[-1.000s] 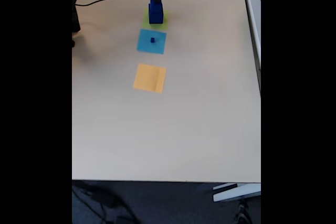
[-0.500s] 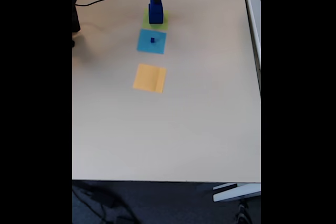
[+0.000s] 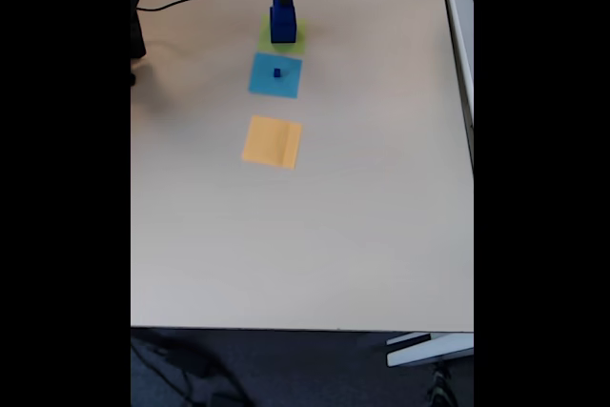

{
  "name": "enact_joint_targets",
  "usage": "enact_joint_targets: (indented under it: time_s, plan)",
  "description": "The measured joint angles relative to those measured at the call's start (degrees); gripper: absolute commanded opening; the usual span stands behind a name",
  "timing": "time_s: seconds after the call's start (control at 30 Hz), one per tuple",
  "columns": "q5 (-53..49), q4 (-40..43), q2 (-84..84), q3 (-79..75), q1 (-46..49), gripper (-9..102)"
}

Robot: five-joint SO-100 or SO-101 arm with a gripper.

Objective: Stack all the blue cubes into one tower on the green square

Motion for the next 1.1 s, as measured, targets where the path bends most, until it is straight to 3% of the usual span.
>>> enact_joint_targets:
  time_s: [1.1]
  plan:
    - [0.7, 0.0, 0.0, 0.0, -0.6, 27]
